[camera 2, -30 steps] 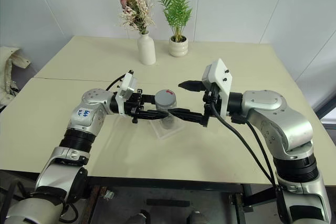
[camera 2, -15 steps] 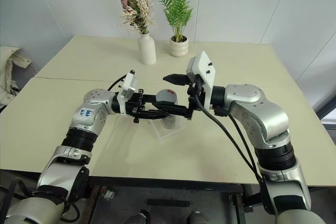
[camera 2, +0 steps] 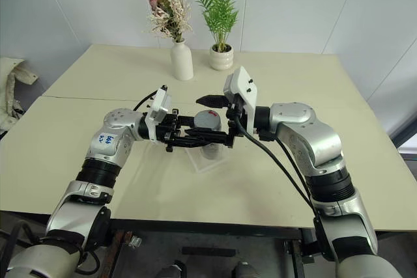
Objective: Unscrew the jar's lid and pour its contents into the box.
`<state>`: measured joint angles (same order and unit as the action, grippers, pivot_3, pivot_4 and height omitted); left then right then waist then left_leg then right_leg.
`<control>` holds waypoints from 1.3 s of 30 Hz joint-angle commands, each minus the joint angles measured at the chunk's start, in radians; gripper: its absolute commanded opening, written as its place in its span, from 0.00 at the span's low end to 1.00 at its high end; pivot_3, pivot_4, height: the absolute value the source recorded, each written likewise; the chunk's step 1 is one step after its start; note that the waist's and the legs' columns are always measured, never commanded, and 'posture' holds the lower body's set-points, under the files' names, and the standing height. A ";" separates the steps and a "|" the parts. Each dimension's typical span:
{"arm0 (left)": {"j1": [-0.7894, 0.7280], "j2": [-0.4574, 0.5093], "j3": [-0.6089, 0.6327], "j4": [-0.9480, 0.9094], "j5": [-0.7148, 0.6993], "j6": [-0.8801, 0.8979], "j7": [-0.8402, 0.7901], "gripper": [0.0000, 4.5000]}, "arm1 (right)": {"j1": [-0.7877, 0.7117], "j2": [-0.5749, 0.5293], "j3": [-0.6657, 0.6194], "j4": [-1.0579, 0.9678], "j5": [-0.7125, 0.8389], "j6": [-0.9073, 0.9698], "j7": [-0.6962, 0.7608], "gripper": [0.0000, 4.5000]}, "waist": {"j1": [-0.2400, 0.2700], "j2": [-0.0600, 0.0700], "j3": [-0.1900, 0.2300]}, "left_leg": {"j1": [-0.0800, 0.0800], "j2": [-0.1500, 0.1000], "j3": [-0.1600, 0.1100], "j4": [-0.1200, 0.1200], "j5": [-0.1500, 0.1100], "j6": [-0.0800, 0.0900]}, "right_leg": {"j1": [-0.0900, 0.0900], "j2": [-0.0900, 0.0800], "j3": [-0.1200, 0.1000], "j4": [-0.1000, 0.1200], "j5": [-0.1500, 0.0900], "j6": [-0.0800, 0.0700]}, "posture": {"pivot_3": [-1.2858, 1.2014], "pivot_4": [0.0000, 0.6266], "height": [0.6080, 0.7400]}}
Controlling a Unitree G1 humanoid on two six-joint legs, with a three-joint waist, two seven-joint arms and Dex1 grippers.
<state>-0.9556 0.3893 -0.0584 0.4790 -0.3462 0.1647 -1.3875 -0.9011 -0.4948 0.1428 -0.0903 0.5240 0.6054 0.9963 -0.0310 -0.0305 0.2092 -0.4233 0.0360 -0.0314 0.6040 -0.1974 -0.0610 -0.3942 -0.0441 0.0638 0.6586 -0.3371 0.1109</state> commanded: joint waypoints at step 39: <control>0.051 0.012 0.009 -0.108 -0.023 0.030 0.031 0.46 | 0.083 -0.118 -0.133 -0.155 -0.011 0.060 -0.045 1.00 | 0.002 0.001 0.000 | 0.000 0.000 0.000 0.000 0.000 0.000 | 0.000 0.000 0.000 0.000 0.000 0.000 | 0.52 0.24 1.00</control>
<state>-0.8990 0.3960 -0.0575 0.4074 -0.3494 0.1970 -1.3477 -0.8170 -0.5887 0.0661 -0.2138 0.5015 0.6606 0.9731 -0.0289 -0.0298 0.2097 -0.4233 0.0359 -0.0314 0.6043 -0.1974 -0.0610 -0.3940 -0.0444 0.0639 0.6585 -0.3371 0.1109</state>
